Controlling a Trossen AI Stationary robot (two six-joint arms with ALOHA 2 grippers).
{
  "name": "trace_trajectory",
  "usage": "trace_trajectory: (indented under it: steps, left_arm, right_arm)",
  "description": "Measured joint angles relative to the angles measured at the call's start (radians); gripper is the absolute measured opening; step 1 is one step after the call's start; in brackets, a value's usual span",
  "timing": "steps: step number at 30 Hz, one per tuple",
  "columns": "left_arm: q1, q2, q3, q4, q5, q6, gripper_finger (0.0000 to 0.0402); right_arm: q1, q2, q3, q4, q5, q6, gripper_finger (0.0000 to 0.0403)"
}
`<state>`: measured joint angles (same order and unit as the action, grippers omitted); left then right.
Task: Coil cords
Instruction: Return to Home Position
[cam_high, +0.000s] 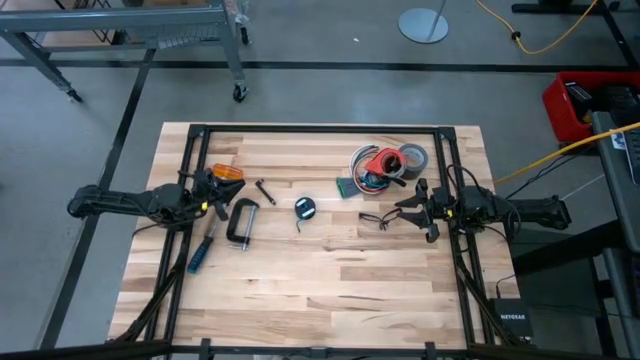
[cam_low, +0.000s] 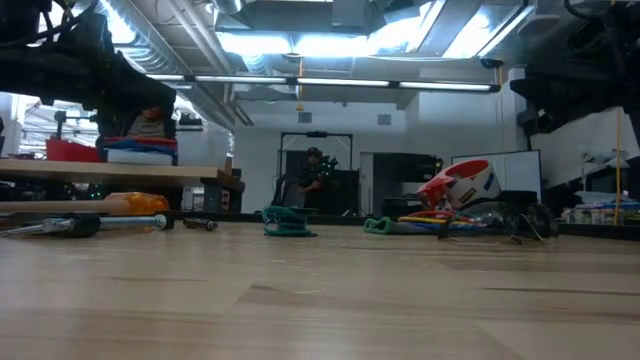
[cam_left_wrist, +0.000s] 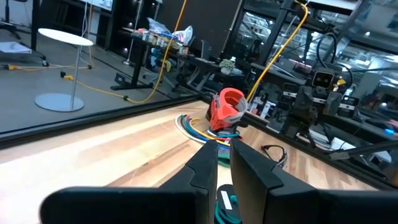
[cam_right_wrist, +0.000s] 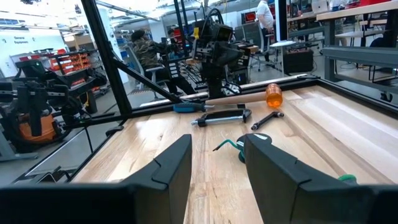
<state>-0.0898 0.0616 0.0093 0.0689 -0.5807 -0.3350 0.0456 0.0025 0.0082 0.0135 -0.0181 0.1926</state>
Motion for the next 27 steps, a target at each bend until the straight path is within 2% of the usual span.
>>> trace_trajectory:
  steps: [27]
  left_arm:
    - [0.000,0.000,0.000,0.000,0.000,0.003,0.0035]
  right_arm:
    - [0.000,0.000,0.000,0.000,0.000,0.000,0.0150]
